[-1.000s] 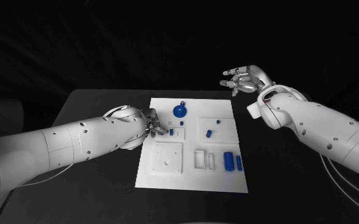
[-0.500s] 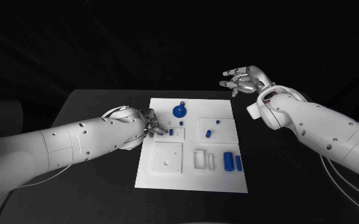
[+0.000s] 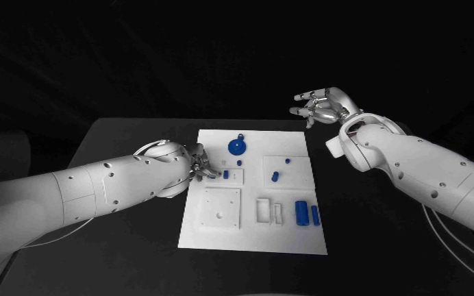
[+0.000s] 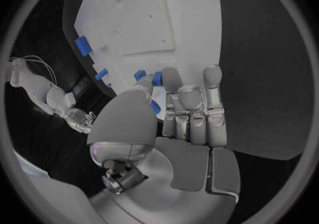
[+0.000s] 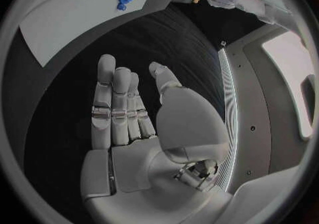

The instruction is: Assemble the parts on the task board

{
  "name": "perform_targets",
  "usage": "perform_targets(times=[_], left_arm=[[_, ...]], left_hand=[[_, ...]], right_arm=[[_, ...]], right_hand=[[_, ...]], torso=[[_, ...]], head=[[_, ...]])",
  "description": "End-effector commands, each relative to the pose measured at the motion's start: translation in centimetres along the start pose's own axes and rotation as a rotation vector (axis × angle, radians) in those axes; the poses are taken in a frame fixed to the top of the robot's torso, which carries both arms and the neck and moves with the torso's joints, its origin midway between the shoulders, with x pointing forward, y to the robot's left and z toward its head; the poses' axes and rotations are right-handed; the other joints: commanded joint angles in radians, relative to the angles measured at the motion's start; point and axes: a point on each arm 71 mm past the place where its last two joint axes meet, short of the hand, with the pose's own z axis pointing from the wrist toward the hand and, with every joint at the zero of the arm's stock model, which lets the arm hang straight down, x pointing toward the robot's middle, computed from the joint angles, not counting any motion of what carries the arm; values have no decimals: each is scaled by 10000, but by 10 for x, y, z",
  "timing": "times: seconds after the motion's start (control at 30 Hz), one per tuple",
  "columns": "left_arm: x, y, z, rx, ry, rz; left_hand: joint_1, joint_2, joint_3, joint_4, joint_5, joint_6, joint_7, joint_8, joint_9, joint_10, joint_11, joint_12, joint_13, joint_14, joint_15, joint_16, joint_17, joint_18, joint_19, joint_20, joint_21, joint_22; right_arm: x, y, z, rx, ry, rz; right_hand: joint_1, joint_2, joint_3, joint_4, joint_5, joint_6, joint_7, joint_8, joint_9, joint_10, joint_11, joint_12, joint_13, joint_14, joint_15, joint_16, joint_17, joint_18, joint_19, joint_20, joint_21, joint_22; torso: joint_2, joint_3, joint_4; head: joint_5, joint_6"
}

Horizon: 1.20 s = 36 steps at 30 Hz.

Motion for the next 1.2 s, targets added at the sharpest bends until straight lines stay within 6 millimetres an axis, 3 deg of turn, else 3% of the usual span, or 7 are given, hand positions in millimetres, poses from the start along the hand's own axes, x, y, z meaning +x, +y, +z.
perform_targets(times=[0.03, 0.73, 0.93, 0.97, 1.0, 1.03, 1.2], left_arm=[[7, 5, 1, -206, 159, 89], [7, 2, 3, -213, 152, 64], [7, 5, 3, -216, 208, 19], [7, 6, 3, -209, 223, -4], [7, 6, 2, -201, 234, -25], [7, 6, 2, -194, 241, -52], [7, 9, 0, -202, 219, -160]], left_hand=[[-65, -160, 22, 251, -43, -29, 15, 32, 12, -50, -27, 46, 11, -4, -66, 32, 10, -97, 39, -60, -31, 170], [-131, -271, 33, 575, -116, -21, 13, 105, 71, -37, -30, 51, 16, 14, -72, 60, 59, -98, 55, -66, -29, 171], [-405, -688, -73, 738, -270, -37, 40, 91, 56, -69, -15, 43, 17, -23, -55, 19, 0, -93, 37, -52, -44, 167], [-453, -725, -73, 743, -394, -45, 44, 88, 54, -77, -13, 41, 17, -28, -52, 12, -12, -91, 36, -49, -48, 166], [-648, -851, -101, 745, -1620, -73, 56, 71, 49, -86, -12, 33, 16, -42, -50, -4, -32, -96, 30, -51, -53, 166], [-759, -953, -97, 778, -1995, -94, 60, 67, 48, -99, -3, 35, 19, -52, -41, -19, -55, -93, 26, -42, -59, 165], [-1132, -1203, -245, 805, -3230, -182, 81, 54, 40, -132, 10, 38, 21, -75, -27, -59, -124, -79, 24, -26, -74, 165]], right_arm=[[1, 0, 0, -62, 78, 17], [3, 0, 0, -51, 122, 34], [2, 0, 0, -42, 117, 27], [2, 0, 0, -41, 116, 26], [2, 0, 0, -39, 113, 24], [2, -1, 0, -38, 111, 23], [2, -1, -1, -33, 105, 19]], right_hand=[[-29, -35, -1, 40, 49, -98, -6, -36, -6, -49, -4, 41, -14, -67, 27, 16, -16, 146, 0, 50, 25, -11], [-30, -36, -7, 65, 61, -97, -8, -35, -5, -53, -4, 45, -13, -68, 28, 14, -18, 147, -2, 52, 22, -20], [-34, -43, -22, 91, 70, -112, -7, -36, -6, -55, -2, 47, -13, -69, 29, 14, -19, 147, 0, 52, 23, -27], [-34, -43, -22, 91, 70, -112, -7, -36, -6, -55, -2, 47, -13, -69, 29, 14, -19, 147, 0, 52, 23, -27], [-34, -43, -22, 91, 70, -112, -7, -36, -6, -55, -2, 47, -13, -69, 29, 14, -19, 147, 0, 52, 23, -27], [-34, -43, -22, 91, 70, -112, -7, -36, -6, -55, -2, 47, -13, -69, 29, 14, -19, 147, 0, 52, 23, -27], [-39, -43, -29, 109, 71, -118, -5, -37, -6, -58, 0, 48, -13, -72, 31, 12, -20, 147, -2, 54, 21, -32]], torso=[[3, 1, 1], [-2, 7, -4], [-2, 2, 3], [0, -2, 1], [0, -3, 2], [0, -5, 2], [-3, -6, 11]], head=[[4, 6], [6, 3], [-25, -6], [-24, -8], [-29, 3], [-32, 7], [-28, 5]])
